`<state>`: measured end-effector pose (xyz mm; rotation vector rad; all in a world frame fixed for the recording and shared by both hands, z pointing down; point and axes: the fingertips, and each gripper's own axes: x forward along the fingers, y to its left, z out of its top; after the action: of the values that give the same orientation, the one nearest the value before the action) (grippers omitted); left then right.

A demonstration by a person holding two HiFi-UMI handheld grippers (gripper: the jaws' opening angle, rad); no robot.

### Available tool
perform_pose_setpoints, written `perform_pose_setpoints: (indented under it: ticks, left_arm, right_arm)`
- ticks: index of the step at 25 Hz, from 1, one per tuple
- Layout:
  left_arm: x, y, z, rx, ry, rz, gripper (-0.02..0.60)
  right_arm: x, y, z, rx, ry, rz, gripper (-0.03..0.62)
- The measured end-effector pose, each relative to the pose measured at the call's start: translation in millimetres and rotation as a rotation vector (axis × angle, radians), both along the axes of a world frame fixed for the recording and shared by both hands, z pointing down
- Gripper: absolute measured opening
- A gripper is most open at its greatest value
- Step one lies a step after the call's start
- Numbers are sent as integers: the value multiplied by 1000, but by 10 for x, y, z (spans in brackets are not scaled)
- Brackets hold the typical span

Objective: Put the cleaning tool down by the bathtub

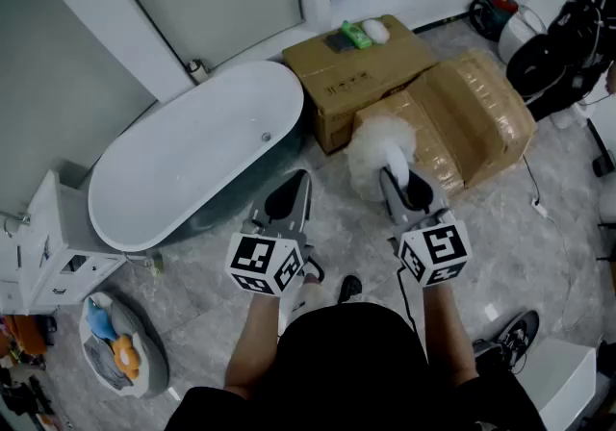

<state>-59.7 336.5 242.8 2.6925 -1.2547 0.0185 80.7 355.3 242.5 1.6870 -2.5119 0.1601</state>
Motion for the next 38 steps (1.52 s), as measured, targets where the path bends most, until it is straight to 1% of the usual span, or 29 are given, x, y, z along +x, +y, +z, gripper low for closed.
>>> perform_pose_setpoints:
  ticks: [7, 11, 16, 19, 23, 29, 38]
  left_arm:
    - [-24, 204, 10, -12, -3, -3, -2]
    - [1, 265, 46, -19, -8, -4, -2]
    - [-2, 281, 89, -34, -17, -2, -2]
    - [-47, 244, 107, -41, -20, -3, -2]
    - [-123, 97, 149, -51, -19, -5, -2]
    - [-128, -235, 152, -55, -17, 10, -2]
    - [-313, -915, 164, -64, -9, 35, -2]
  right_arm:
    - [-26, 209, -52, 3, 3, -8, 94]
    - [-38, 284, -35, 6, 26, -22, 94]
    - [-27, 271, -17, 2, -31, -12, 94]
    - [-73, 224, 1, -4, -40, -19, 94]
    - [-158, 92, 38, -13, -39, -22, 94]
    - [-169, -220, 48, -27, -41, -9, 95]
    - [-363, -850, 29, -40, -38, 5, 95]
